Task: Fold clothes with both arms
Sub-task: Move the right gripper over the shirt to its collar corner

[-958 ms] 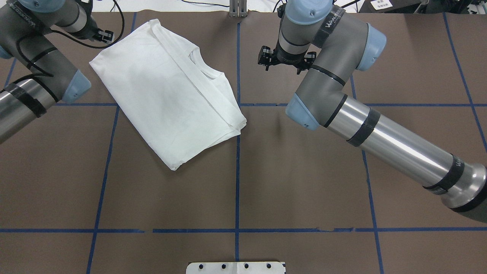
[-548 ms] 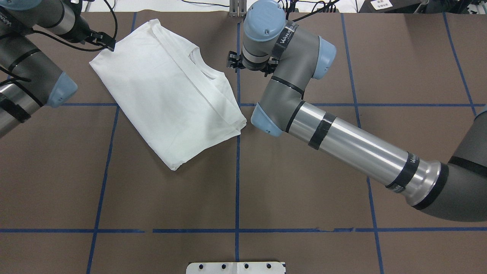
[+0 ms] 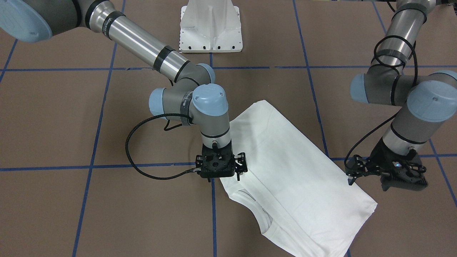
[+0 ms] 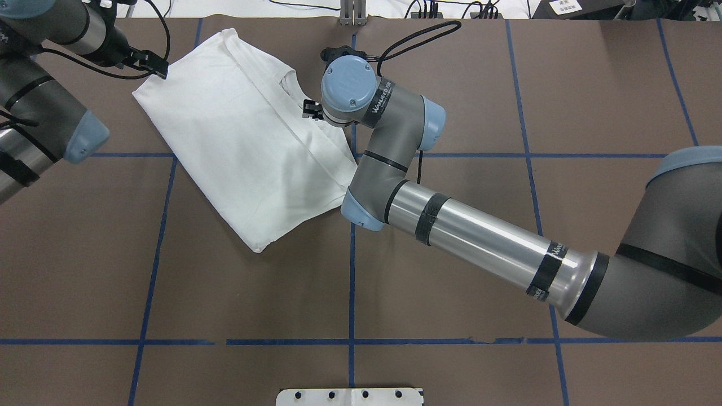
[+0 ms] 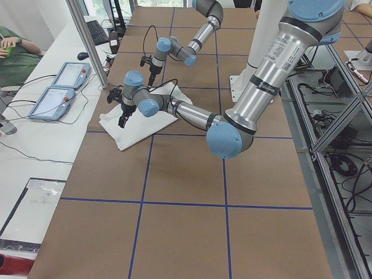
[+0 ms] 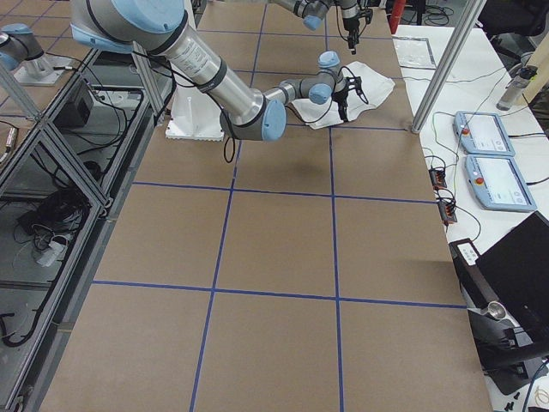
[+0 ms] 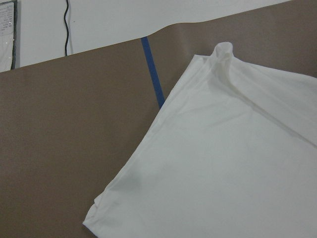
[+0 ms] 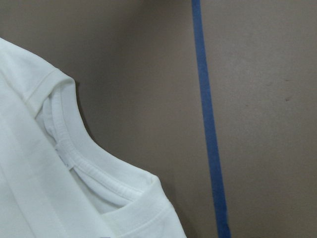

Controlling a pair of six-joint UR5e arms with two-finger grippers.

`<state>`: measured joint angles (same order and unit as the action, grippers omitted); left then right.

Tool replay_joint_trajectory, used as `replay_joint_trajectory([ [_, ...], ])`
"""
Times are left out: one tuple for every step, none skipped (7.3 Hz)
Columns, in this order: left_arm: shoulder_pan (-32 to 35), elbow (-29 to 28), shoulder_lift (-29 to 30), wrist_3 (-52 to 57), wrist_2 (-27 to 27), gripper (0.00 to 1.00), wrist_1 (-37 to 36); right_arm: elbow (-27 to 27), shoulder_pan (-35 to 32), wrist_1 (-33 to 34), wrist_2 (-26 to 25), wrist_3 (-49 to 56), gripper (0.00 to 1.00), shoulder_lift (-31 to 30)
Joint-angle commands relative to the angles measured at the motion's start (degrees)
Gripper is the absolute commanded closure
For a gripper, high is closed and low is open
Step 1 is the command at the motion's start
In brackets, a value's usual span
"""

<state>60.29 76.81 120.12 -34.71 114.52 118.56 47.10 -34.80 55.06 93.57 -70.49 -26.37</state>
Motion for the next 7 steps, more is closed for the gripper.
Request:
replay_joint_trajectory([
  [0.0, 0.89, -0.77, -0.18, 0.0, 0.0, 0.0, -4.8, 0.61, -4.77, -1.81, 0.18, 0.24, 1.67],
  [-0.08, 0.89, -0.77, -1.23, 0.0, 0.0, 0.09, -5.0, 0.96, -4.78, -3.12, 0.44, 0.3, 1.94],
  [-0.08, 0.89, -0.77, -1.15, 0.0, 0.0, 0.09, -5.08, 1.13, -4.78, -3.74, 0.53, 0.35, 2.03],
  [-0.17, 0.89, -0.86, -1.24, 0.0, 0.0, 0.09, -5.52, 1.48, -4.78, -4.97, 1.92, 0.4, 2.03],
  [-0.17, 0.89, -1.29, -1.24, 0.0, 0.0, 0.09, -5.7, 1.57, -4.78, -5.33, 4.2, 0.43, 2.03],
  [-0.17, 0.89, -1.56, -1.24, 0.0, 0.0, 0.09, -5.96, 1.66, -4.78, -5.33, 4.48, 0.45, 2.03],
  [-0.17, 0.89, -1.56, -1.24, 0.0, 0.0, 0.18, -6.05, 1.66, -4.78, -5.33, 4.66, 0.46, 2.03],
])
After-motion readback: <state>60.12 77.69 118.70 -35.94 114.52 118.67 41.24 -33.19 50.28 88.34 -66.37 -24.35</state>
